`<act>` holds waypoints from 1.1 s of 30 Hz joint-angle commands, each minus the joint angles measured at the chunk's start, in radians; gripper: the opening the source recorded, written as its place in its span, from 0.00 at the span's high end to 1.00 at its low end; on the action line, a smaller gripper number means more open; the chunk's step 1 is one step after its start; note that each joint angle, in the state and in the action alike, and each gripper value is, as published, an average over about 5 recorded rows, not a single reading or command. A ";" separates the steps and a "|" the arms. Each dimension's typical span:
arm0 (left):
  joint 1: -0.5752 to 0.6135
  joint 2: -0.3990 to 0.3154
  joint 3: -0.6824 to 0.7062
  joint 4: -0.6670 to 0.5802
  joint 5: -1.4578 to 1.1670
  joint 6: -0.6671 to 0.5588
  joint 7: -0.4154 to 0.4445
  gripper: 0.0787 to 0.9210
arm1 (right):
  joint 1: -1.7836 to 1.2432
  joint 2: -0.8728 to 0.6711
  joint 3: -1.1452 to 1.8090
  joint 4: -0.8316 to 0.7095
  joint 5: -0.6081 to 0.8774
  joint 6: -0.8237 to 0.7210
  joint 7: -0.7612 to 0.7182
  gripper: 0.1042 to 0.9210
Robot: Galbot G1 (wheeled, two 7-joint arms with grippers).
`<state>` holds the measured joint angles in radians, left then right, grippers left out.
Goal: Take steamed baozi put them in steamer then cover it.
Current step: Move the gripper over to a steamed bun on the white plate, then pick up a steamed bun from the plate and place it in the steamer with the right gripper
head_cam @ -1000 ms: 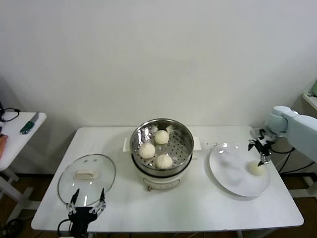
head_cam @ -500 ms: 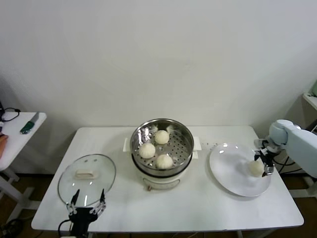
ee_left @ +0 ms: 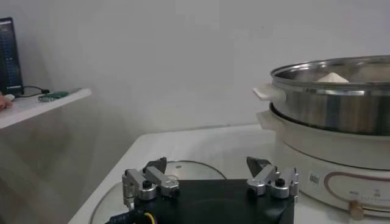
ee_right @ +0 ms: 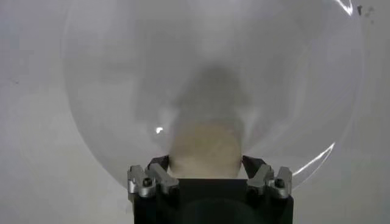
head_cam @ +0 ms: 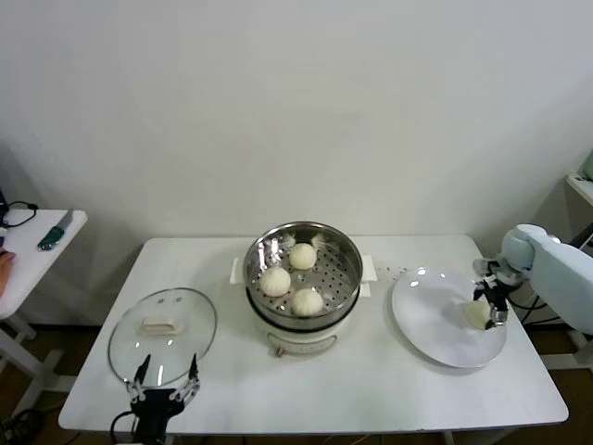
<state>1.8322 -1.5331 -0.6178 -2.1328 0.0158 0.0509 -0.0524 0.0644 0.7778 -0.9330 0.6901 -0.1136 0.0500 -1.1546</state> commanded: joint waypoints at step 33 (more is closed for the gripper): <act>0.030 0.030 0.074 -0.091 0.008 0.015 0.053 0.12 | 0.865 0.413 -0.947 0.315 1.171 -0.292 0.111 0.32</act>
<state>1.8676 -1.5203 -0.5549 -2.1999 0.0252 0.0637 -0.0187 0.7158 1.0120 -1.6199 0.8641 0.7582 -0.1635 -1.0847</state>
